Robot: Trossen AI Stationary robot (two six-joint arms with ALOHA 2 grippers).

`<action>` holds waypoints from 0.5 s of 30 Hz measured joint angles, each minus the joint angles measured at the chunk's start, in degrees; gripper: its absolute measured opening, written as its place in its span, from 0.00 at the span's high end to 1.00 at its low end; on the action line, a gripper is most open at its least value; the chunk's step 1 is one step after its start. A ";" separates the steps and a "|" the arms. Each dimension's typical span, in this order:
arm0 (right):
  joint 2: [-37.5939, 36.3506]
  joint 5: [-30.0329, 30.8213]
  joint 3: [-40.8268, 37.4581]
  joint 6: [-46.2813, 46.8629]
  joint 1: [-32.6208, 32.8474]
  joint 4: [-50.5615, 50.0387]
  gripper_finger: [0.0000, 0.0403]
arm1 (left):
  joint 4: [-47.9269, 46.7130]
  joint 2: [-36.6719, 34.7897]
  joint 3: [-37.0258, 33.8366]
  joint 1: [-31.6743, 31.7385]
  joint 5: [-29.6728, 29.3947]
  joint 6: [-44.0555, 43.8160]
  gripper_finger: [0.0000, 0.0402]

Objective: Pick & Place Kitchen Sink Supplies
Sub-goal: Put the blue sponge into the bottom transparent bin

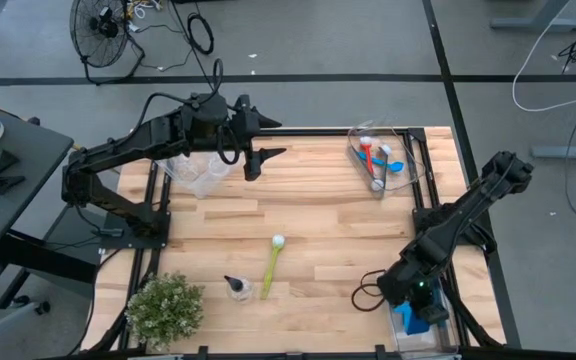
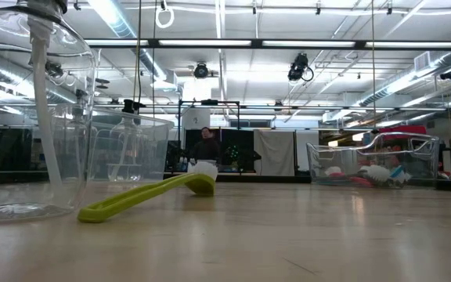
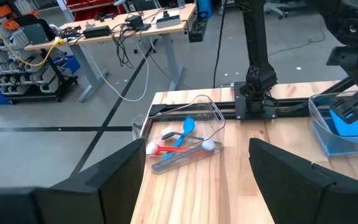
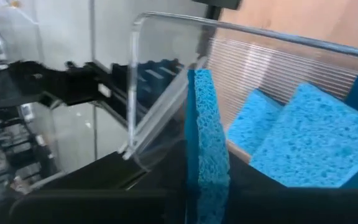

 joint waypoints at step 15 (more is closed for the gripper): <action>1.89 -3.05 0.00 6.36 1.74 -2.27 0.56 | -0.04 0.00 0.00 0.04 0.00 0.11 0.29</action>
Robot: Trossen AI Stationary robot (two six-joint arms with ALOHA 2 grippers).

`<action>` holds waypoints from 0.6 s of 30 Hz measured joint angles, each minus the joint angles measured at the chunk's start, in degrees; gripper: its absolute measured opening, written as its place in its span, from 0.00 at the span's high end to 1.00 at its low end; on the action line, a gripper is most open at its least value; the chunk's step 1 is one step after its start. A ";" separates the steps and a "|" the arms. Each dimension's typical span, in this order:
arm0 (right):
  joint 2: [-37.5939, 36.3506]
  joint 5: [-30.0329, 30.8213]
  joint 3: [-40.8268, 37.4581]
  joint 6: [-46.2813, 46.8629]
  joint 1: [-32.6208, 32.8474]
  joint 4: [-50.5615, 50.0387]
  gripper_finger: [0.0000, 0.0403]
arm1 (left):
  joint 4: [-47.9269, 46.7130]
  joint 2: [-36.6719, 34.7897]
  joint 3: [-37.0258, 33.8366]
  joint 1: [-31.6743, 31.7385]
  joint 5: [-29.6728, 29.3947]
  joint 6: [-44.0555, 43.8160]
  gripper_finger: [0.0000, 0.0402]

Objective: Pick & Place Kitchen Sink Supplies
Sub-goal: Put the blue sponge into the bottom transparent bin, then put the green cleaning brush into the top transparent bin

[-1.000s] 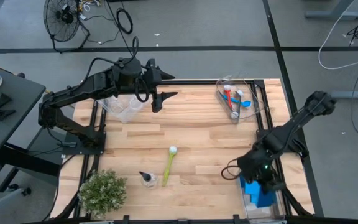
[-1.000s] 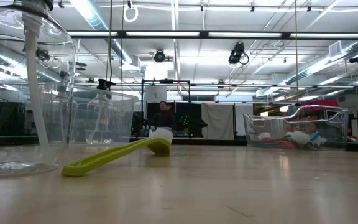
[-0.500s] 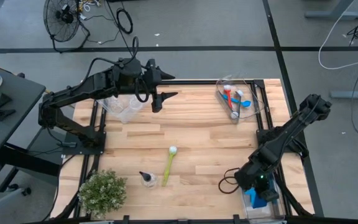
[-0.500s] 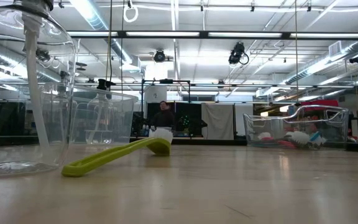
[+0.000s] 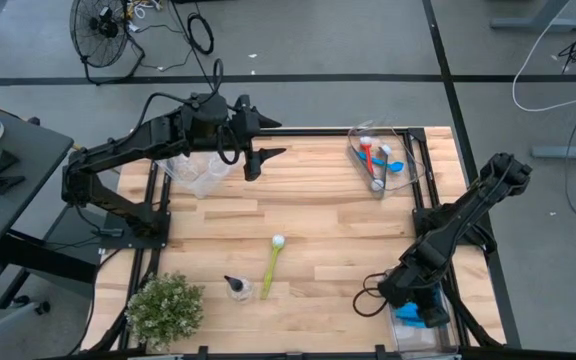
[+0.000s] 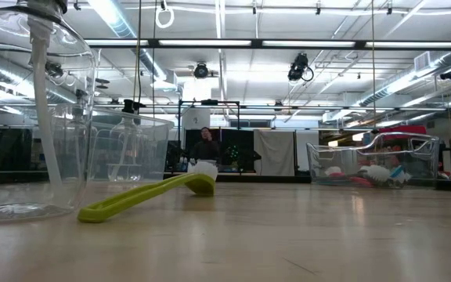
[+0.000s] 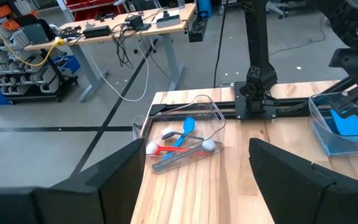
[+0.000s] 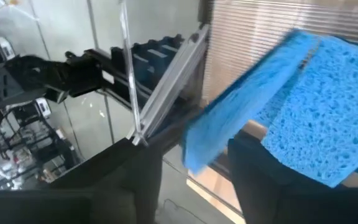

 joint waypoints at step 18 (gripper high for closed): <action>-5.83 1.68 -0.01 8.58 -1.16 -7.38 0.43 | 0.04 0.00 -0.02 0.00 0.00 -0.06 0.29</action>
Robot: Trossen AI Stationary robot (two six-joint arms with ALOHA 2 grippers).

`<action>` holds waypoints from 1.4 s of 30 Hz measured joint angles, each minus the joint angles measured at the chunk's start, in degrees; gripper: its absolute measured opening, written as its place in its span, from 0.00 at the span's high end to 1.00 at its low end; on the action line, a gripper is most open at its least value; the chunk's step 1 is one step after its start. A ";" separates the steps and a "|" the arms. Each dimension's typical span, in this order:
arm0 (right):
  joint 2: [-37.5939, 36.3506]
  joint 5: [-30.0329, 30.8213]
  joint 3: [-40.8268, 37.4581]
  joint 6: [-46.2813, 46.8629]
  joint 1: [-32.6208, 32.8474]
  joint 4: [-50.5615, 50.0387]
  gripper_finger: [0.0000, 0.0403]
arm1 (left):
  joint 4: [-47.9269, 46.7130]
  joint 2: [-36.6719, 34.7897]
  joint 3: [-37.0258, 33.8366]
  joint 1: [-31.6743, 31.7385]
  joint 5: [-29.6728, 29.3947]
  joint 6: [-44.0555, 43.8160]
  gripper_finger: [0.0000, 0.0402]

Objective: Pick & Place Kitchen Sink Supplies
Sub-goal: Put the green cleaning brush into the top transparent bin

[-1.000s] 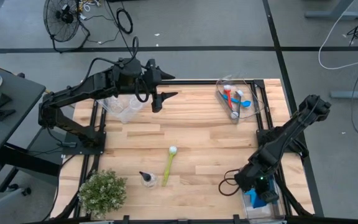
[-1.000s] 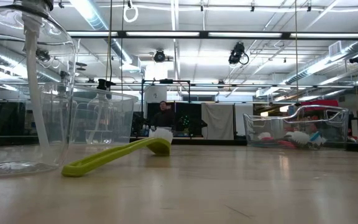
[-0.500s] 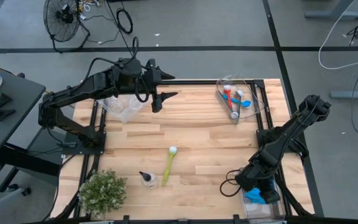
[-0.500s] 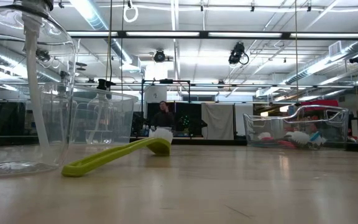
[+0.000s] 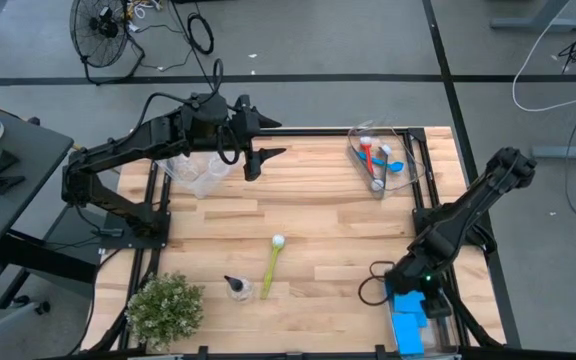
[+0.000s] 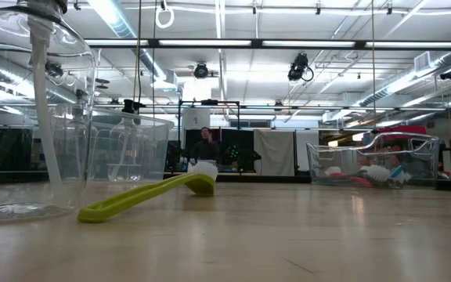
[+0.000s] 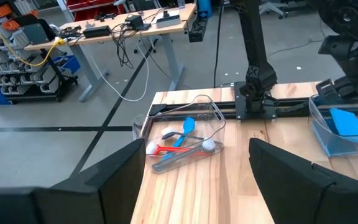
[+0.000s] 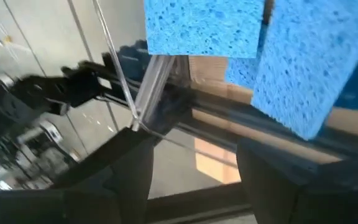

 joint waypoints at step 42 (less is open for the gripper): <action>-13.32 54.57 0.01 -35.11 -28.98 10.85 0.43 | -3.50 1.98 0.04 -0.82 0.04 -15.00 0.29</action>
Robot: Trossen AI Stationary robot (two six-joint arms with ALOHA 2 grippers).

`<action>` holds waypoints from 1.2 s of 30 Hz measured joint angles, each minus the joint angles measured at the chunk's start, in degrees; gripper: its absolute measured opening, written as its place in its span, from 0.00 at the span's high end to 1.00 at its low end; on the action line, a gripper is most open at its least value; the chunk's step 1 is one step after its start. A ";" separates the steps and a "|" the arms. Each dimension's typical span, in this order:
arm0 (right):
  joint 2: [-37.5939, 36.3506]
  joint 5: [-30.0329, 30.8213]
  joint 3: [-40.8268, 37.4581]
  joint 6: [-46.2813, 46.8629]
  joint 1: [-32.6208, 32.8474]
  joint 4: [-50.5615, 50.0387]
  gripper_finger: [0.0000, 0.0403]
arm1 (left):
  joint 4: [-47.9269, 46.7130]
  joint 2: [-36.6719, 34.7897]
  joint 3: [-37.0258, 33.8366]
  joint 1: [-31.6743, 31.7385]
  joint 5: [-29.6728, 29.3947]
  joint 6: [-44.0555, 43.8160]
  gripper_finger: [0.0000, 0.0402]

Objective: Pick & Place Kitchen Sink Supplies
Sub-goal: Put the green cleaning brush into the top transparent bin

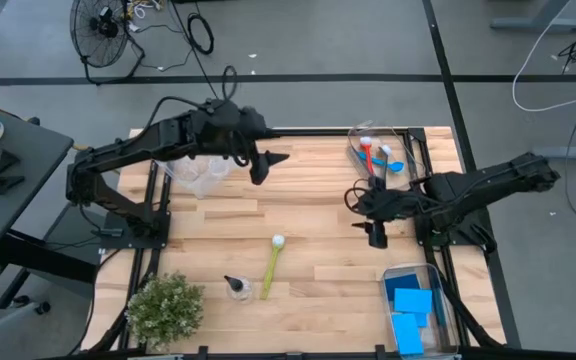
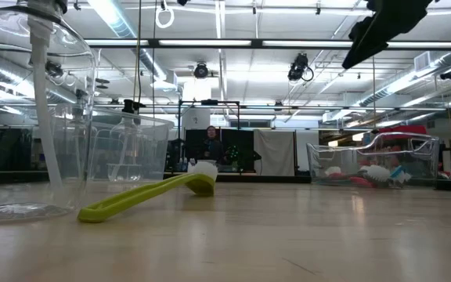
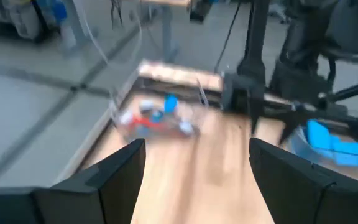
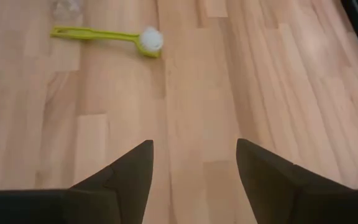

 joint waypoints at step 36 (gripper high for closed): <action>0.02 4.48 0.00 -14.96 -10.55 0.79 0.43 | -29.73 24.36 -0.06 -17.93 4.56 -51.61 0.29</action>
